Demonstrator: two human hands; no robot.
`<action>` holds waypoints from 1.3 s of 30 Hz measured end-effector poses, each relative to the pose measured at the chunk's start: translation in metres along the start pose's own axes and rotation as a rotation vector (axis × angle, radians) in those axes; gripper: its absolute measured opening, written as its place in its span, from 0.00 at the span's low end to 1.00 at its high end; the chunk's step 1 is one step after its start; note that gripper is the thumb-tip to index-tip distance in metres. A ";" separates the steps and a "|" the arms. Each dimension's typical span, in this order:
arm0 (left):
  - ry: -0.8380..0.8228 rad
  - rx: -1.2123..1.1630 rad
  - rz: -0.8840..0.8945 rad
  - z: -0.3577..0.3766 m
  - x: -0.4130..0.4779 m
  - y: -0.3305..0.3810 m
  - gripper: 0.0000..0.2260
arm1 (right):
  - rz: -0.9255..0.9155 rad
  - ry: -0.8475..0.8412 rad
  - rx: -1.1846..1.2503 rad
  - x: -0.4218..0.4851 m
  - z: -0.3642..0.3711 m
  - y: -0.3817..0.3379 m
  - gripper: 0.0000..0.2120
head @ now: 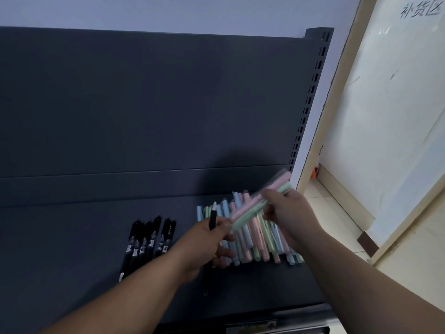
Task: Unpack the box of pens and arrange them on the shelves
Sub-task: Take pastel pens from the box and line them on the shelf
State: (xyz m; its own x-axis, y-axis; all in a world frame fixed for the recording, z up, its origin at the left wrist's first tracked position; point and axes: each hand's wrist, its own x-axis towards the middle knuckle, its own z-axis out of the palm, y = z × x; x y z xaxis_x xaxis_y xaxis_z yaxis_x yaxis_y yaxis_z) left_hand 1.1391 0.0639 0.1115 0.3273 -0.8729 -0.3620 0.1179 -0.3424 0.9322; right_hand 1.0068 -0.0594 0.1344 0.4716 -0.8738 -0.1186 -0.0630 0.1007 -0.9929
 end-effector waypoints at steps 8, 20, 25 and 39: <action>0.204 -0.052 -0.008 -0.003 0.008 0.003 0.15 | -0.478 0.178 -0.460 0.000 -0.009 0.020 0.07; -0.002 -0.053 0.037 -0.009 0.003 0.009 0.13 | -0.653 0.063 -0.581 0.000 0.000 0.046 0.07; 0.123 -0.038 0.070 -0.029 -0.004 0.009 0.13 | -0.696 0.049 -0.621 0.002 0.003 0.053 0.07; 0.461 0.856 -0.056 -0.107 -0.019 -0.020 0.28 | -0.730 -0.357 -0.981 -0.006 0.083 0.064 0.14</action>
State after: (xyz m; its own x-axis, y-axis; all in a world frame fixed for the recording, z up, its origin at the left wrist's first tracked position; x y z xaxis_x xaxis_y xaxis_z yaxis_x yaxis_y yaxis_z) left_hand 1.2306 0.1240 0.1008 0.6983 -0.6883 -0.1966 -0.5173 -0.6751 0.5260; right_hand 1.0727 -0.0079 0.0713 0.8710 -0.3862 0.3035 -0.2395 -0.8734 -0.4241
